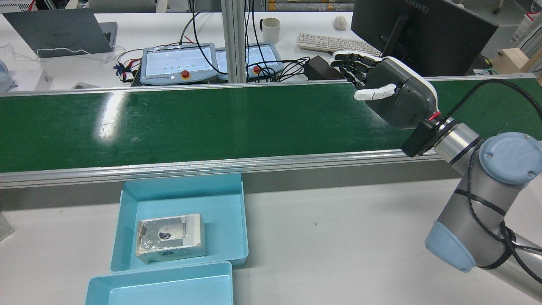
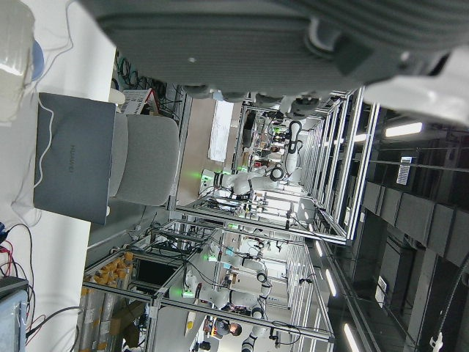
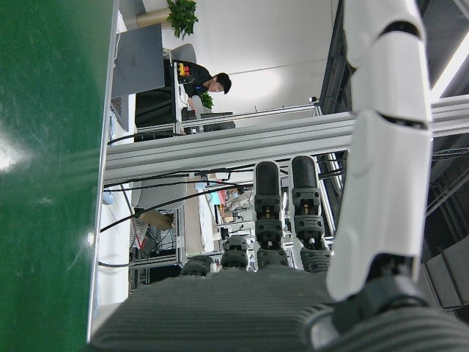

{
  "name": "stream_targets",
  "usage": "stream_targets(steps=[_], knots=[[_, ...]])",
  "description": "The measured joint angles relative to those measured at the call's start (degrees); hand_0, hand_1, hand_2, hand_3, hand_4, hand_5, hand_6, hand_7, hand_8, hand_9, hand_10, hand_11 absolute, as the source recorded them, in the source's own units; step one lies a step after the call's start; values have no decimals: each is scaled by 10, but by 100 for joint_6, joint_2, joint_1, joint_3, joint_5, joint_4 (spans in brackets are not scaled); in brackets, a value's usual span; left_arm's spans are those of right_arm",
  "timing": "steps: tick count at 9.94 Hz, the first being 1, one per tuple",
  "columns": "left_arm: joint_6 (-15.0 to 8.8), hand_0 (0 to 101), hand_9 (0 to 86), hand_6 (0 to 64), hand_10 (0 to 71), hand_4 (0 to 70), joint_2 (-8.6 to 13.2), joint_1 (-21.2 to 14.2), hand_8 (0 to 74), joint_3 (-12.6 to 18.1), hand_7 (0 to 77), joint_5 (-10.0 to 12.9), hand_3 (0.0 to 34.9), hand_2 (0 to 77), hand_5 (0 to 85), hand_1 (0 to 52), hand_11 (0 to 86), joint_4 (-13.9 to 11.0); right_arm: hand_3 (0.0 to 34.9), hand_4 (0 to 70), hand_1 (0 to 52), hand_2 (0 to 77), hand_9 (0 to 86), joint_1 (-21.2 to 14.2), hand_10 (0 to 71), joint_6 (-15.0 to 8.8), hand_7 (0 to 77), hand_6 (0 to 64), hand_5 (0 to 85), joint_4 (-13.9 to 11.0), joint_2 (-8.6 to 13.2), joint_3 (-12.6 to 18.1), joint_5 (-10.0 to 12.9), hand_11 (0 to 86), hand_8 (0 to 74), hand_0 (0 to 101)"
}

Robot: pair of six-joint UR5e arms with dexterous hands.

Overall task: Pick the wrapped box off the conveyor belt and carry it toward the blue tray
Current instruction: 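Lower the open right hand toward the conveyor belt surface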

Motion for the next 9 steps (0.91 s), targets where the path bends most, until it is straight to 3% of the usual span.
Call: stream_targets(steps=[1,2,3,4,5,6,7,9], knots=[[0,0,0,0,5,0,0,0,5,0,5,0,0,11,11,0,5,0,7,273,115,147,93,0,22,-23,305,125,235,5,23,-116,2,33,27,476],[0,0,0,0,5,0,0,0,5,0,5,0,0,11,11,0,5,0,7,273,115,147,93,86,22,-14,305,125,235,13,202,-341,-30,33,27,476],[0,0,0,0,5,0,0,0,5,0,5,0,0,11,11,0,0,0,8,240,191,196,87,209,0,-4,251,93,240,12,443,-558,-153,22,27,489],[0,0,0,0,5,0,0,0,5,0,5,0,0,5,11,0,5,0,8,240,191,196,87,362,0,-37,251,93,240,-3,651,-678,-359,22,27,489],[0,0,0,0,0,0,0,0,5,0,5,0,0,11,11,0,0,0,115,104,229,245,33,545,0,-93,175,44,213,-21,794,-737,-617,16,5,529],[0,0,0,0,0,0,0,0,5,0,5,0,0,11,11,0,0,0,115,104,229,245,33,746,0,-146,175,44,213,-32,864,-764,-831,16,5,529],[0,0,0,0,0,0,0,0,5,0,5,0,0,11,11,0,5,0,158,120,185,169,33,935,0,-183,202,55,207,-39,885,-775,-968,16,5,530],[0,0,0,0,5,0,0,0,5,0,5,0,0,11,11,0,0,0,149,131,169,136,33,1076,0,-225,218,60,218,-49,897,-845,-1052,16,5,505]])
